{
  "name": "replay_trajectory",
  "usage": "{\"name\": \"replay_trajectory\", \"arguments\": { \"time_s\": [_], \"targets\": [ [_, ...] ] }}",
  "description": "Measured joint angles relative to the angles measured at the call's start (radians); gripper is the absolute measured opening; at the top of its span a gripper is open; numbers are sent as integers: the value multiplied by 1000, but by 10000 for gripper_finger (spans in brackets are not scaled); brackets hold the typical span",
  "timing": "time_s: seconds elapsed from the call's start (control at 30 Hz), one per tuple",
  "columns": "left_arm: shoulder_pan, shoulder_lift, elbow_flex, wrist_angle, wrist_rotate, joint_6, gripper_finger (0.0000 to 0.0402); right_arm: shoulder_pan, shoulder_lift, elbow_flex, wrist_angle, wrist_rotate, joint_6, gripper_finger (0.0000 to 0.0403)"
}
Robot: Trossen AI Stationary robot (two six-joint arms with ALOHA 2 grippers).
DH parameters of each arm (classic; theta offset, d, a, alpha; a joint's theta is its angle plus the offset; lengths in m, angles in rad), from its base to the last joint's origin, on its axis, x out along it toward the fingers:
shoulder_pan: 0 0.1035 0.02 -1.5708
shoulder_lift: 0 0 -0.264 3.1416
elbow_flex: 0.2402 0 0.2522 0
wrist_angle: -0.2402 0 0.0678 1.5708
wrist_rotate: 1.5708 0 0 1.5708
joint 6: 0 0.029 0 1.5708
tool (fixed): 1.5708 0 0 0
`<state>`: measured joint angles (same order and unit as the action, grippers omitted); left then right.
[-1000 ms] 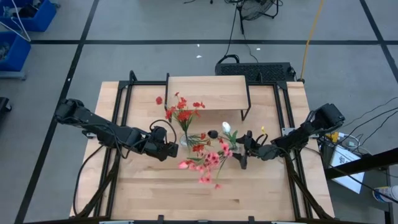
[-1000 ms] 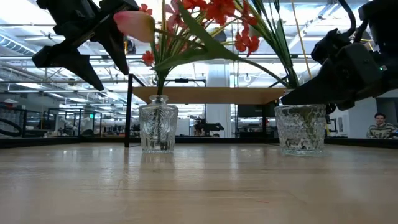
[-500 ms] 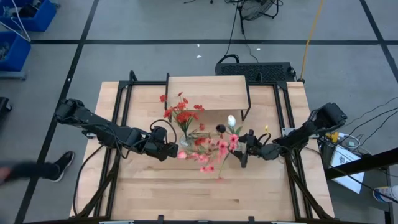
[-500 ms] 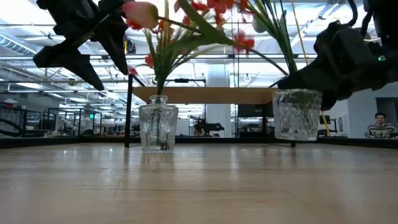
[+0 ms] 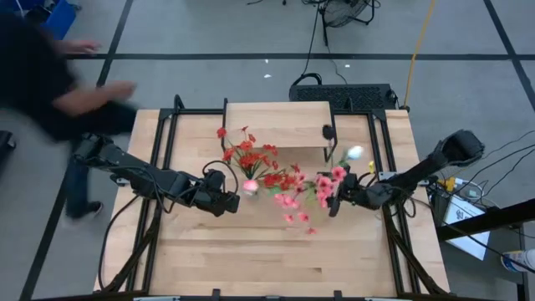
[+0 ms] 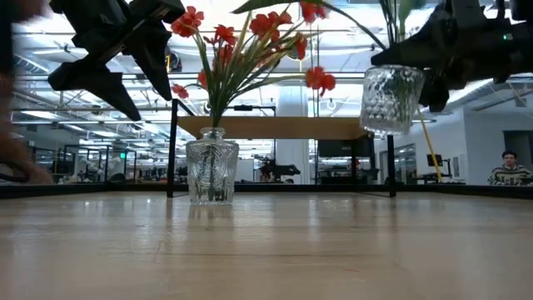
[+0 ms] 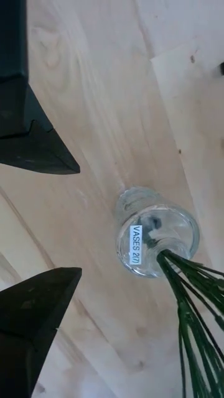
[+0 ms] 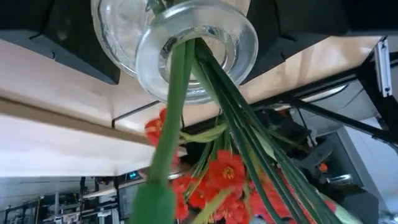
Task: Pick and place flowers into a vace then onto a shelf
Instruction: Put the right transparent vase on the shelf
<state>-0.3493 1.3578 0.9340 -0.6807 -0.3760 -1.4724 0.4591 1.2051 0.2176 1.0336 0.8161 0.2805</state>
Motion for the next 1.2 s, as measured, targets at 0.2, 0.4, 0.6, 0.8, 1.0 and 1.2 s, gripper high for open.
{"name": "replay_trajectory", "arguments": {
  "time_s": [0.2, 0.4, 0.6, 0.8, 1.0, 1.2],
  "targets": [
    [0, 0, 0, -1, -28, 12, 257, 0, -132, 5, -140, 0, -4, 287],
    [0, 0, 0, -4, -35, 12, 257, -14, -203, 88, -365, -7, -6, 287],
    [0, 0, 0, -4, -36, 12, 257, -35, -229, 146, -401, -8, -39, 287],
    [0, 0, 0, -4, -44, 23, 257, -41, -275, 187, -473, -28, -34, 287],
    [0, 0, 0, -2, -45, 33, 257, -68, -312, 287, -665, -33, -29, 287],
    [0, 0, 0, -1, -71, 47, 257, -119, -326, 395, -775, -35, -43, 287]
  ]
}}
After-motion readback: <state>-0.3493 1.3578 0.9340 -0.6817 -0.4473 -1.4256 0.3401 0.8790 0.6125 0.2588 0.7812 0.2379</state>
